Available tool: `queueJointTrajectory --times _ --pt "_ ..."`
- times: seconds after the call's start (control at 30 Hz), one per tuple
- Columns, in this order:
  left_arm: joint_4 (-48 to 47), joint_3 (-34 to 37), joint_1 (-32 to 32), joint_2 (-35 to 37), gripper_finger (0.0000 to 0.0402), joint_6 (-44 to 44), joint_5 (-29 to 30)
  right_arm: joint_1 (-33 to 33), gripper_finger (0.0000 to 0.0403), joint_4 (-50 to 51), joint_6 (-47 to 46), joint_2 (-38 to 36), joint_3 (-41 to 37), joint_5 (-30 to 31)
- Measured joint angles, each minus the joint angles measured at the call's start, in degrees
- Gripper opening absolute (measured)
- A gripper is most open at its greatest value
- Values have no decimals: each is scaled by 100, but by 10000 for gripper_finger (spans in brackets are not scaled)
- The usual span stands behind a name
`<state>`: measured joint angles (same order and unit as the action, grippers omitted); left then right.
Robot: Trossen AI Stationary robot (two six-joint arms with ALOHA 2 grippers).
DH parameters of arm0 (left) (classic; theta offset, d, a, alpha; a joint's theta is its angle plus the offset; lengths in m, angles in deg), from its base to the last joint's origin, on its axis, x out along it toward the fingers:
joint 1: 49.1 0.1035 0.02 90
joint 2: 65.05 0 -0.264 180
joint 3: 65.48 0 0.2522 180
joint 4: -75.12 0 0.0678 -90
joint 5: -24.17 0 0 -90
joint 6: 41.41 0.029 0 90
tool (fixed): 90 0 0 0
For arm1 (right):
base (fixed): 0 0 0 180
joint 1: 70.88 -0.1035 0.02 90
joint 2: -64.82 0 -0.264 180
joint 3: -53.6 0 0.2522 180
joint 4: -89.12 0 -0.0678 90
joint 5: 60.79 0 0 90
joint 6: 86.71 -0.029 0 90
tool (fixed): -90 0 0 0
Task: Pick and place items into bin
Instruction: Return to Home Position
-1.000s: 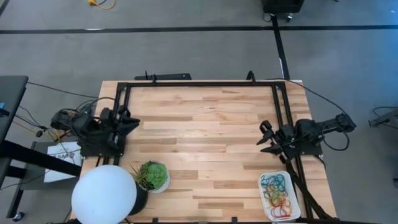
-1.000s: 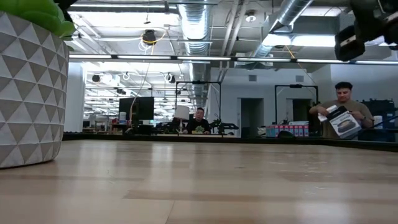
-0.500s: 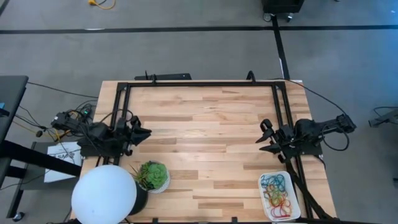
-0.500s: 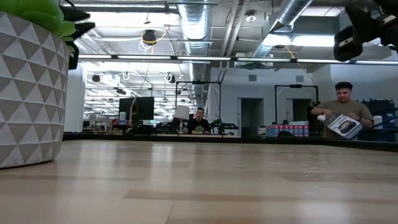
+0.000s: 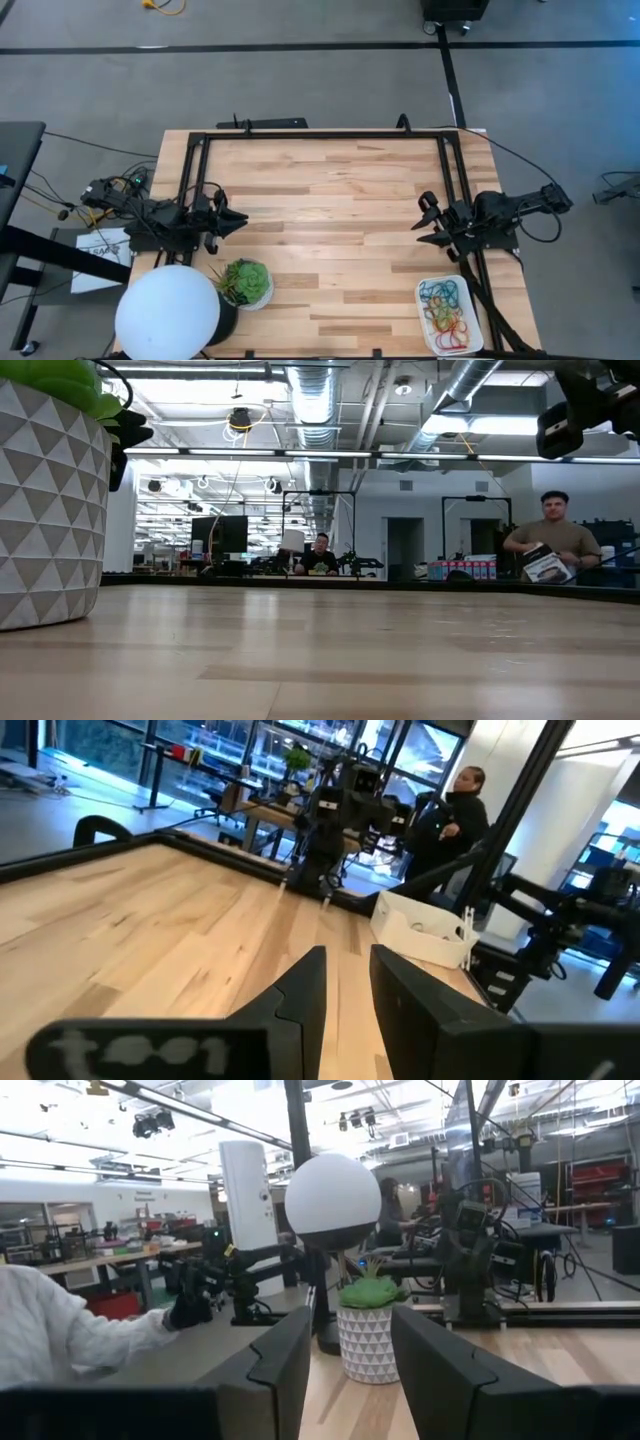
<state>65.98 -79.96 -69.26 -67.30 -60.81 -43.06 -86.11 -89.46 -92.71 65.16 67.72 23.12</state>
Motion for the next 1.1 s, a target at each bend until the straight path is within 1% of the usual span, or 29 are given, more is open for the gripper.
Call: queueJointTrajectory --times 1.1 --pt "-41 -2 -2 2 71 117 9 0 134 13 -2 0 -5 0"
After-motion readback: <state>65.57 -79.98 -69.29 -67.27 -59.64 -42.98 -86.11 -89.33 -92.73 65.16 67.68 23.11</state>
